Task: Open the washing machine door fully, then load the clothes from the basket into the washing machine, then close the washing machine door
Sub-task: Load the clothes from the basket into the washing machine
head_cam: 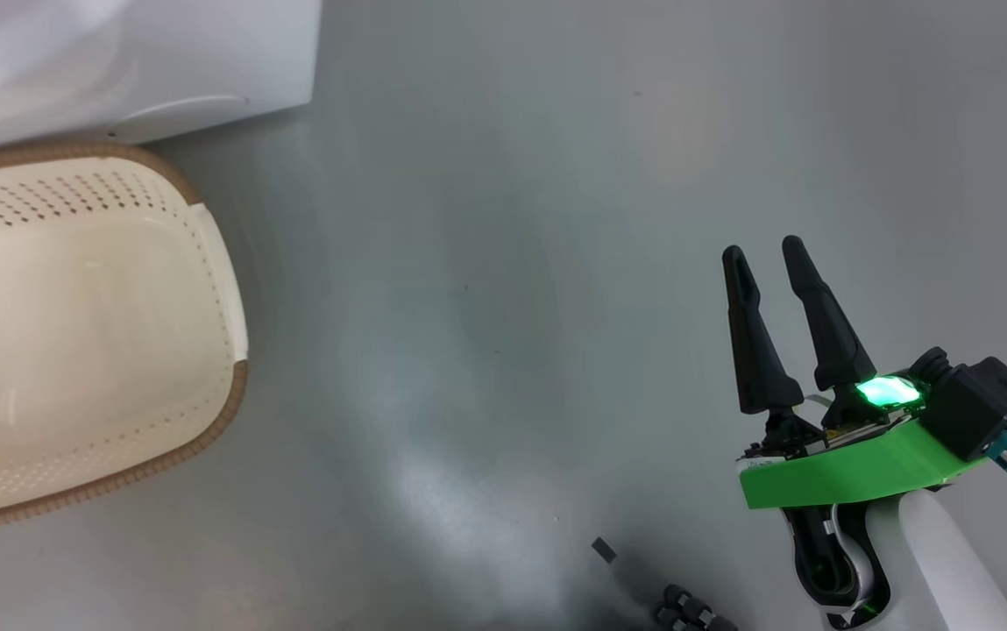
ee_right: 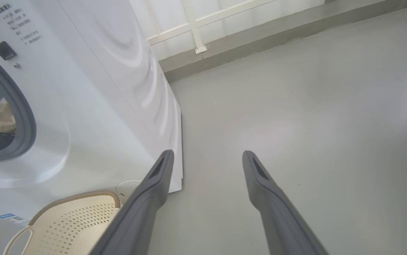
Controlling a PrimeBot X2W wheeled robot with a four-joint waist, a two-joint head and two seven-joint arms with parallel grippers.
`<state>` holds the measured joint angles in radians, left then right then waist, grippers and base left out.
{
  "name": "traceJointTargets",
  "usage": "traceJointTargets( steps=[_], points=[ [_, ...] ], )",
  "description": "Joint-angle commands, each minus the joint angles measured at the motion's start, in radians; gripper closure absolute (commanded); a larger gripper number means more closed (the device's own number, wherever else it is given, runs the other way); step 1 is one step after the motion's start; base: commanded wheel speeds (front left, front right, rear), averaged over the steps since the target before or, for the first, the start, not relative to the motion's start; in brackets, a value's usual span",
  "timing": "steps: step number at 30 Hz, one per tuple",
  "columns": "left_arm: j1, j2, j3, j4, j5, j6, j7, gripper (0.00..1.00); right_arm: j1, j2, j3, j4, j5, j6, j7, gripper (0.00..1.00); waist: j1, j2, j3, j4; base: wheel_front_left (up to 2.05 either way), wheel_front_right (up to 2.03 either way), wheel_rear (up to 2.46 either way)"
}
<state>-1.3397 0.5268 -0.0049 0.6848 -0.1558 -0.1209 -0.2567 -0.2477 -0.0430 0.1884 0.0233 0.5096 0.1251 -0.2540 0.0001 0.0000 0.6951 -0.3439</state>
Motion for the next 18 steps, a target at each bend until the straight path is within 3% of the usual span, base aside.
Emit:
traceJointTargets(
  steps=[1, 5, 10, 12, 13, 14, 18],
  points=[
    [-0.001, 0.054, 0.026, -0.057, 0.014, 0.007, -0.005, 1.0, 0.006, -0.007, 0.017, -0.024, 0.012, 0.006, -0.008, 0.0, -0.0001, 0.0, 0.018, -0.011, 0.0, 0.0, 0.0],
    [0.053, 0.045, 0.063, -0.078, 0.018, 0.003, -0.005, 1.0, 0.01, -0.007, 0.023, -0.025, 0.014, 0.006, -0.008, 0.0, -0.0001, 0.0, 0.023, -0.014, 0.0, 0.0, 0.0],
    [0.099, 0.021, 0.05, 0.084, -0.011, -0.006, -0.005, 0.96, 0.01, -0.007, 0.036, -0.025, 0.013, 0.006, -0.008, 0.0, -0.0001, 0.0, 0.016, -0.011, 0.0, 0.0, 0.0],
    [0.09, 0.024, 0.038, 0.136, -0.009, -0.008, -0.005, 0.76, 0.008, -0.007, 0.038, -0.031, 0.011, 0.006, -0.008, 0.0, -0.0001, 0.0, 0.015, -0.008, 0.0, 0.0, 0.0],
    [0.084, 0.023, 0.042, 0.171, -0.016, -0.008, -0.005, 0.56, 0.008, -0.007, 0.037, -0.033, 0.011, 0.006, -0.008, 0.0, -0.0001, 0.0, 0.013, -0.006, 0.0, 0.0, 0.0],
    [0.076, 0.025, 0.04, 0.194, -0.014, -0.008, -0.005, 0.0, 0.008, -0.007, 0.037, -0.035, 0.01, 0.006, -0.008, 0.0, -0.0001, 0.0, 0.011, -0.005, 0.0, 0.0, 0.0],
    [0.051, 0.025, 0.042, 0.241, -0.016, -0.008, -0.005, 0.0, 0.011, -0.007, 0.034, -0.036, 0.009, 0.006, -0.008, 0.0, -0.0001, 0.0, -0.002, 0.004, 0.0, 0.0, 0.0]
  ],
)
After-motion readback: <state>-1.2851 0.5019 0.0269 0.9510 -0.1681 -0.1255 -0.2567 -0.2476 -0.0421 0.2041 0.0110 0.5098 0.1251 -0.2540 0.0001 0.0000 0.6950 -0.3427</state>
